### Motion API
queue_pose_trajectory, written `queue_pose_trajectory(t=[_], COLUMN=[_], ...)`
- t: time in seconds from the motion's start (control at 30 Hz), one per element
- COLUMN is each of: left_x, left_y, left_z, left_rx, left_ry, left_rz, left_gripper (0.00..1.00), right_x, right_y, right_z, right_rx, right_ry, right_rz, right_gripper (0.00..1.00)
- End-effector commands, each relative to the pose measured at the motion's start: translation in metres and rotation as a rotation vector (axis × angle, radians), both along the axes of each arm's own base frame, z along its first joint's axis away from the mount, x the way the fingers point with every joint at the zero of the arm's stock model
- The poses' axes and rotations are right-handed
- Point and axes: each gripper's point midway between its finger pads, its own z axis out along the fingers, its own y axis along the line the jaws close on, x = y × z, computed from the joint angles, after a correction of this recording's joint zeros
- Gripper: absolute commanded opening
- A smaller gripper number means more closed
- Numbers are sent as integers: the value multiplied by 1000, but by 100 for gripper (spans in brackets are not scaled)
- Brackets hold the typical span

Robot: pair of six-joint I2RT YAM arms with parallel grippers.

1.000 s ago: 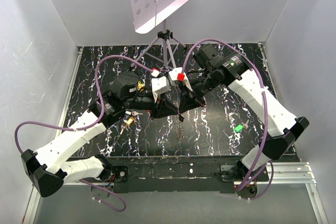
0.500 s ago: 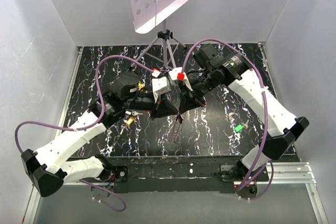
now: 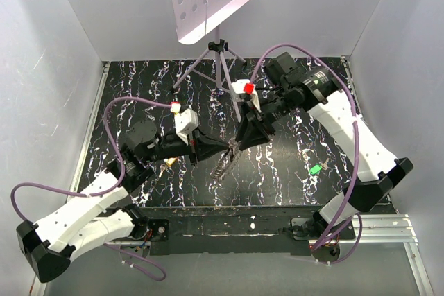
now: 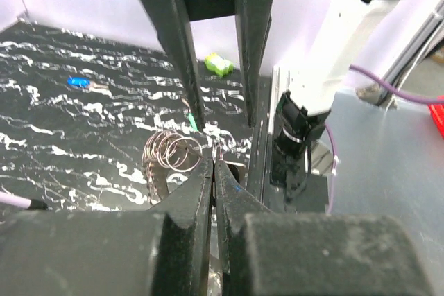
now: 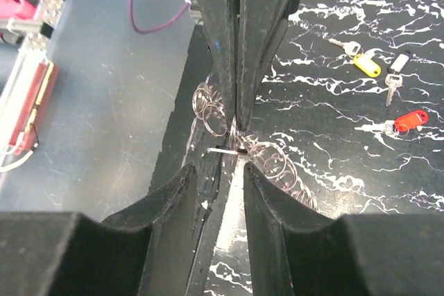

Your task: Put the keys on the keyring

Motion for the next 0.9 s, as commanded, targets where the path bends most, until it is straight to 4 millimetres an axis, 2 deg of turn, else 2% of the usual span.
queue_pose_trajectory(t=[0.0, 0.2, 0.37, 0.6, 0.87], left_x=[3, 7, 8, 8, 10], left_y=[8, 17, 25, 24, 23], left_z=[54, 76, 92, 93, 89], left_rx=[-283, -495, -598, -608, -603], left_ry=[-56, -23, -28, -24, -10], left_rz=[64, 102, 121, 112, 120], left_gripper=[0, 0, 0, 0, 0], right_x=[-15, -9, -3, 10, 5], right_y=[-11, -15, -12, -5, -6], right_z=[52, 82, 84, 85, 101], right_rx=[161, 266, 267, 248, 268], right_ry=[57, 188, 258, 395, 411], right_rz=[-9, -48, -70, -113, -63], right_gripper=[40, 40, 39, 37, 37])
